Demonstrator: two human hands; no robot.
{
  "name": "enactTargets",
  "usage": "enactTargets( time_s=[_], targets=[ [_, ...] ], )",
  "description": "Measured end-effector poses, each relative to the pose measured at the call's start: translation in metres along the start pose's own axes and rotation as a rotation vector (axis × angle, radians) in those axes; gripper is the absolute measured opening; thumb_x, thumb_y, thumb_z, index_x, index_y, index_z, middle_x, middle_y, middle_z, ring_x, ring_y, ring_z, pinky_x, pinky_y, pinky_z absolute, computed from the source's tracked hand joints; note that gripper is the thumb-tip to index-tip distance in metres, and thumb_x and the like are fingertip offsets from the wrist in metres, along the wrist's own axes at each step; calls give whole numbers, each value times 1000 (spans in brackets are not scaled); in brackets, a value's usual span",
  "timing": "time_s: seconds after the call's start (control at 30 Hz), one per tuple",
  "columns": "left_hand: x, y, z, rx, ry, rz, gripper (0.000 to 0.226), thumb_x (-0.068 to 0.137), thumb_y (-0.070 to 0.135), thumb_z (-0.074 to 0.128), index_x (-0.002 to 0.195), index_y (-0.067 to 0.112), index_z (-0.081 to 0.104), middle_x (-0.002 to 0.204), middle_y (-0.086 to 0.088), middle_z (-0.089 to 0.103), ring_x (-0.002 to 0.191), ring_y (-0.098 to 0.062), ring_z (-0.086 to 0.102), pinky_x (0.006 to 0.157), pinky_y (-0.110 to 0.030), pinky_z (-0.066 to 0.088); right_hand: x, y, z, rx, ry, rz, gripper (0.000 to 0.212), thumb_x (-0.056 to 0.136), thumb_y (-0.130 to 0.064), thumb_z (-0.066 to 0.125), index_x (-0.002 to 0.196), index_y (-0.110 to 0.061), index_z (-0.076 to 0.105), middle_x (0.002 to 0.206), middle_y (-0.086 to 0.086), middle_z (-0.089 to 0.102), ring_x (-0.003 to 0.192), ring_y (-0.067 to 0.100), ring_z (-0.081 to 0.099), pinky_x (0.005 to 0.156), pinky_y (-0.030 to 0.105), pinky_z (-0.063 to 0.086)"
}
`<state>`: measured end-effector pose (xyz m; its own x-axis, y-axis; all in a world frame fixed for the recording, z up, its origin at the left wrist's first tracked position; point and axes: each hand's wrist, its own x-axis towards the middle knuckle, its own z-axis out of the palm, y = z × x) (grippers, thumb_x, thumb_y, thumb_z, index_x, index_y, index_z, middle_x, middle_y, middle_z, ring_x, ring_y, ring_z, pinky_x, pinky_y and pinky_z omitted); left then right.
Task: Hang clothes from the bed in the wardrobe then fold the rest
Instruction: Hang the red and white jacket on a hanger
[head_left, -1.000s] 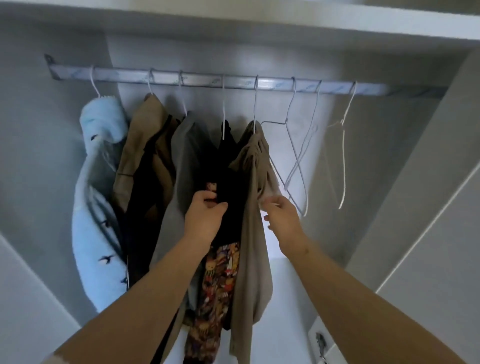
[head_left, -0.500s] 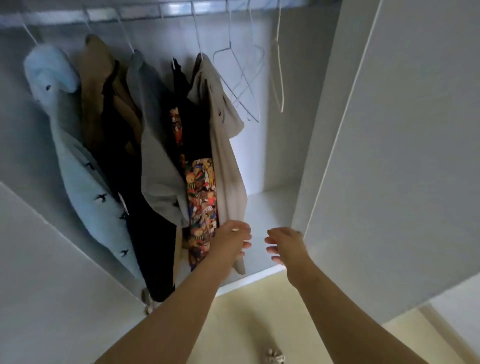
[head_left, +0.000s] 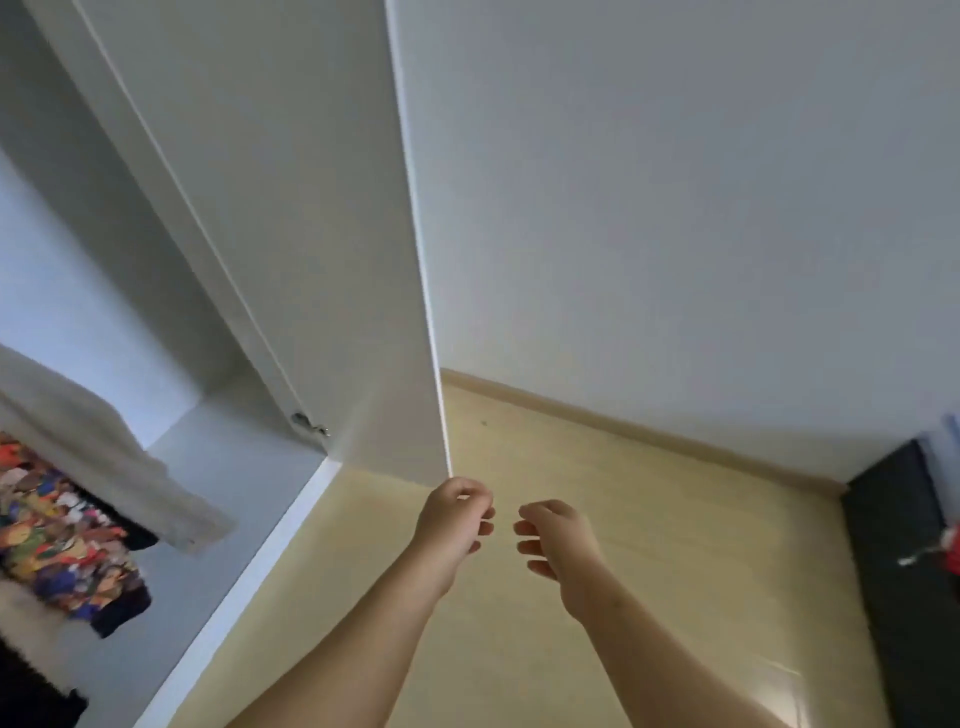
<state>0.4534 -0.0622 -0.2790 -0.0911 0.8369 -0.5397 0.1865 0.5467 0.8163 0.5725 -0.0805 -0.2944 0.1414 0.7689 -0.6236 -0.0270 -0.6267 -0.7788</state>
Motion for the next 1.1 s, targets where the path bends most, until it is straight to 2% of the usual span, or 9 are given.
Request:
enactTargets(
  time_s=[0.17, 0.33, 0.5, 0.57, 0.67, 0.8, 0.97, 1.1],
  targets=[
    [-52, -4, 166, 155, -254, 77, 11, 92, 22, 51, 82, 21, 55, 78, 2, 62, 64, -9, 58, 57, -22, 42, -43, 49, -171, 176, 271, -4, 10, 92, -15, 50, 86, -15, 58, 76, -1, 58, 60, 13, 51, 57, 24, 39],
    [-143, -29, 334, 290, -502, 87, 17, 92, 17, 49, 77, 23, 54, 71, 6, 58, 59, -8, 54, 55, -21, 37, -107, 133, -345, 317, 506, 81, 11, 90, -15, 52, 80, -15, 56, 76, 1, 59, 62, 15, 53, 58, 24, 41],
    [-214, -51, 458, 363, -659, 23, 19, 93, 13, 48, 76, 21, 52, 68, 4, 54, 53, -6, 48, 45, -17, 32, -168, 199, -467, 468, 688, 139, 18, 87, -6, 49, 71, -13, 52, 63, 2, 51, 46, 13, 43, 43, 18, 29],
    [-230, -50, 499, 401, -695, 28, 17, 93, 13, 48, 78, 20, 53, 69, 3, 54, 54, -7, 49, 46, -17, 34, -178, 216, -504, 531, 728, 165, 17, 88, -5, 49, 72, -12, 52, 65, 5, 51, 46, 13, 40, 42, 18, 28],
    [-241, -48, 556, 458, -740, 45, 16, 93, 14, 48, 79, 20, 53, 71, 2, 55, 56, -8, 50, 48, -18, 35, -181, 233, -549, 603, 754, 196, 13, 88, -6, 50, 76, -11, 53, 72, 7, 52, 53, 16, 42, 51, 22, 32],
    [-234, -42, 636, 511, -784, 55, 16, 93, 15, 48, 79, 20, 53, 72, 2, 56, 57, -8, 51, 49, -18, 36, -171, 245, -611, 656, 788, 209, 18, 89, -5, 48, 72, -11, 49, 65, 4, 49, 47, 14, 39, 44, 18, 30],
    [-198, -28, 761, 548, -853, 66, 17, 94, 14, 48, 78, 20, 52, 69, 2, 55, 55, -8, 50, 50, -19, 36, -115, 239, -712, 610, 858, 241, 17, 89, -7, 47, 72, -10, 51, 74, 10, 49, 59, 20, 41, 51, 24, 31],
    [-148, -13, 862, 616, -852, 50, 19, 94, 11, 47, 78, 19, 51, 69, 2, 54, 54, -7, 48, 45, -15, 34, -45, 232, -792, 637, 868, 317, 20, 89, -5, 46, 70, -12, 48, 69, 7, 49, 58, 19, 42, 54, 26, 32]
  ],
)
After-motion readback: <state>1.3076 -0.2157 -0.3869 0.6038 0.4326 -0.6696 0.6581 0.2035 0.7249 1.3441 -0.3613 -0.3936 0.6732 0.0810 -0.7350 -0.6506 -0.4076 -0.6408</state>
